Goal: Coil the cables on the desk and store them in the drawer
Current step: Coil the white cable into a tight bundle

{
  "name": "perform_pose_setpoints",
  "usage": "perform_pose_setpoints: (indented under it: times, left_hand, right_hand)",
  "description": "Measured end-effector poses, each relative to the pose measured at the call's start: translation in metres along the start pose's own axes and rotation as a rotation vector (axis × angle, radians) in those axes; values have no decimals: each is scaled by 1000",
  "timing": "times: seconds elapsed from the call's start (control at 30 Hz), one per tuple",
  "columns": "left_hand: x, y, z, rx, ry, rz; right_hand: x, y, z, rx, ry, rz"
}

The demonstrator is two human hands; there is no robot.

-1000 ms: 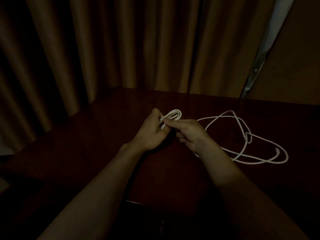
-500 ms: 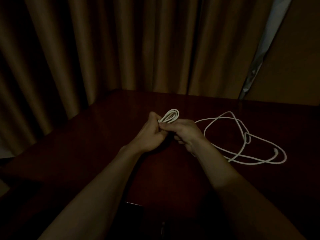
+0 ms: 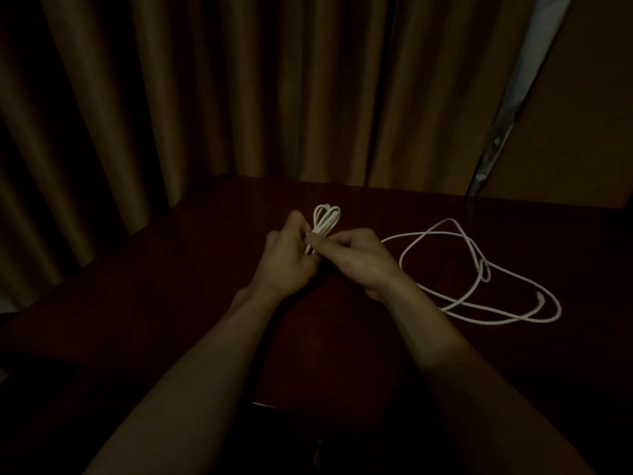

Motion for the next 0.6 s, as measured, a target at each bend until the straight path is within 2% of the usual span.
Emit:
perform_pose_setpoints:
  times: [0.1, 0.17, 0.27, 0.33, 0.43, 0.6]
  left_hand:
    - [-2, -5, 2, 79, -54, 3]
    - [-1, -5, 2, 65, -44, -37]
    - [-1, -7, 5, -179, 106, -243]
    - [1, -6, 7, -302, 197, -364]
    - [4, -4, 2, -337, 160, -463]
    - [1, -3, 3, -396, 59, -374]
  right_hand:
    - [-3, -2, 3, -86, 35, 79]
    - [-2, -2, 5, -13, 37, 84]
    - [-2, 9, 4, 176, 10, 92]
    - [-3, 15, 3, 172, 14, 49]
    - [-4, 16, 7, 176, 18, -3]
    - [0, 15, 13, 199, -81, -49]
Point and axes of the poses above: each hand's wrist, its own x-axis towards the middle knuckle, its own y-axis out of the back of the hand, z = x × y, the point moved 5 cm from there along x, towards the middle knuckle, and after that the axes turned 13 degrees about y, right-handed, at the moved point
